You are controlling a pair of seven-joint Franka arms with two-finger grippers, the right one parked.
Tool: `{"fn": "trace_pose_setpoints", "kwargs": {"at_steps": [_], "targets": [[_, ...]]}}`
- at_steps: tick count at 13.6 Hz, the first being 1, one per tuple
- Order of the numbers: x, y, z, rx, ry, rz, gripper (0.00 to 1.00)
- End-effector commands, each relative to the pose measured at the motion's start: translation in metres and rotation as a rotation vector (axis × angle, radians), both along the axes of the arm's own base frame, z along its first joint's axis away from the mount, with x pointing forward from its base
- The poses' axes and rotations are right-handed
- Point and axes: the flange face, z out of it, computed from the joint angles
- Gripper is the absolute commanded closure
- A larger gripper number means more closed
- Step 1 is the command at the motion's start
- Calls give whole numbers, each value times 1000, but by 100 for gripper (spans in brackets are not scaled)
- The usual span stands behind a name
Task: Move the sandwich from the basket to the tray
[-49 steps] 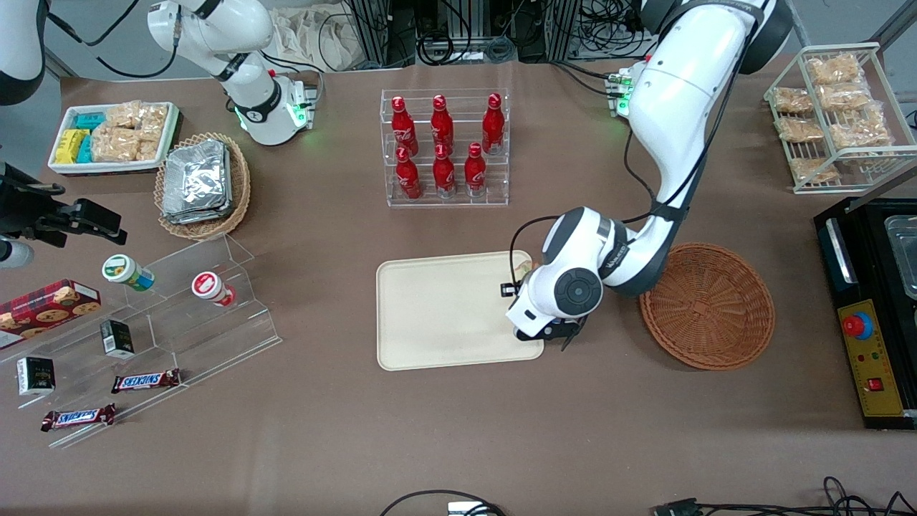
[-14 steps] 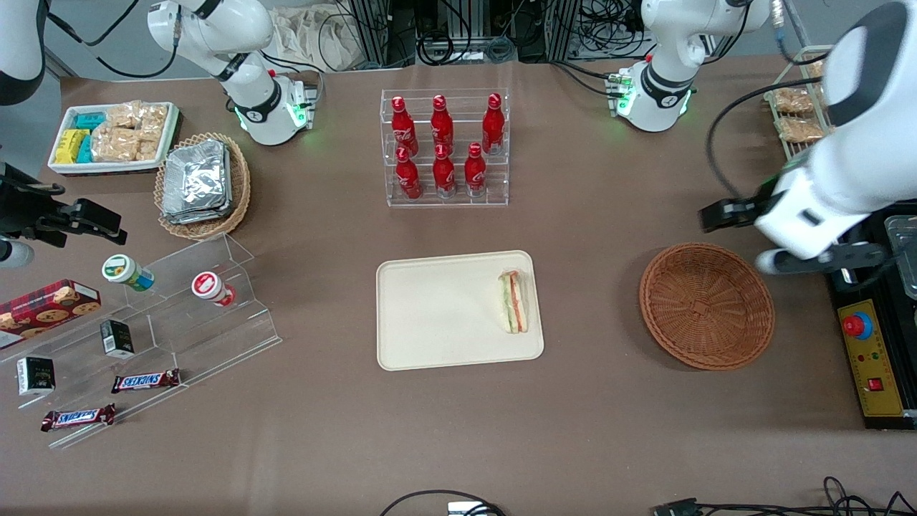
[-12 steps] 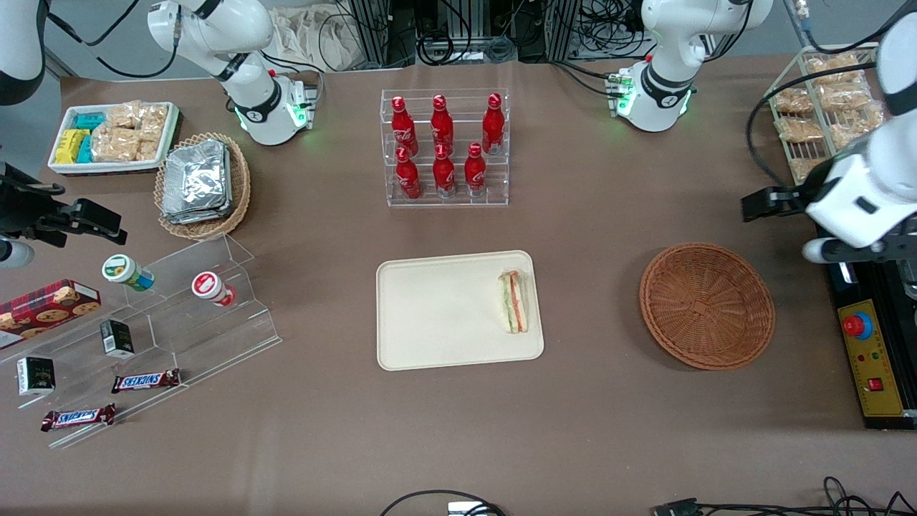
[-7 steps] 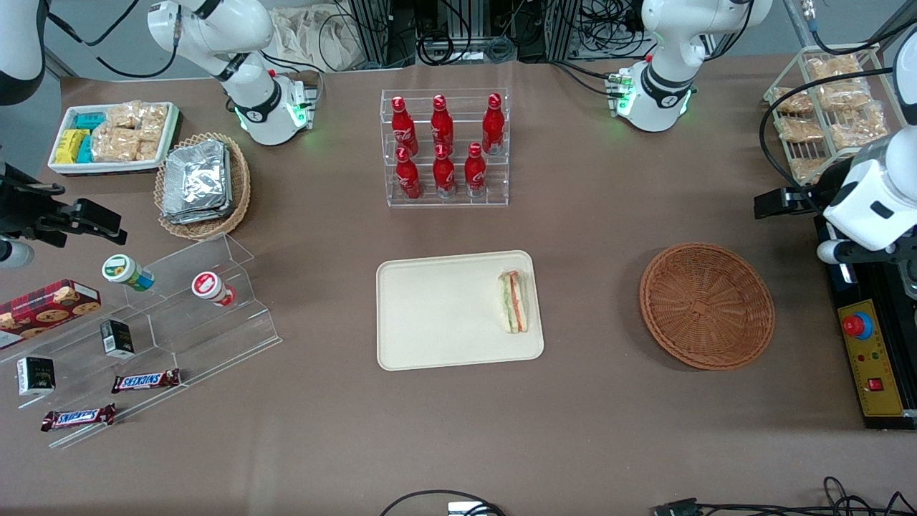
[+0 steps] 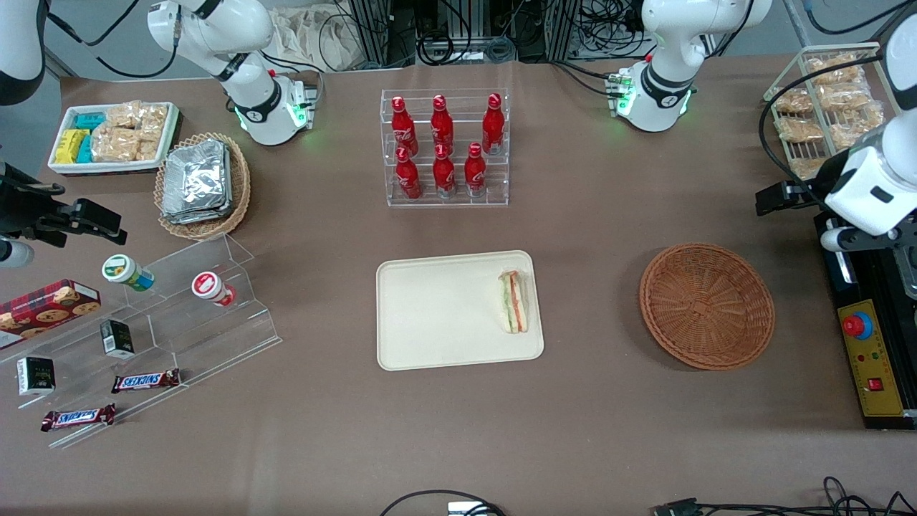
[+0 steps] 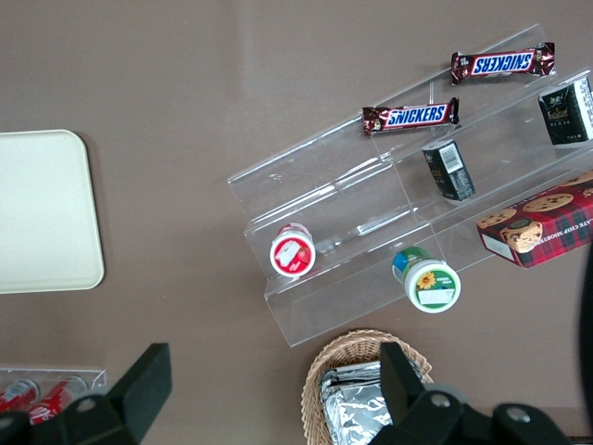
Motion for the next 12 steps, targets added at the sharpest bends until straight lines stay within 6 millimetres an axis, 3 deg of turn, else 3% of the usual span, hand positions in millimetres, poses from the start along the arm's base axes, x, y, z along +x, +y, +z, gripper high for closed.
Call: {"fn": "trace_pose_setpoints", "kwargs": {"at_steps": [1, 5, 12], "targets": [[-31, 0, 0, 17, -63, -8, 1], [-3, 0, 27, 12, -107, -9, 1], [-13, 0, 20, 18, -60, -6, 0]]}}
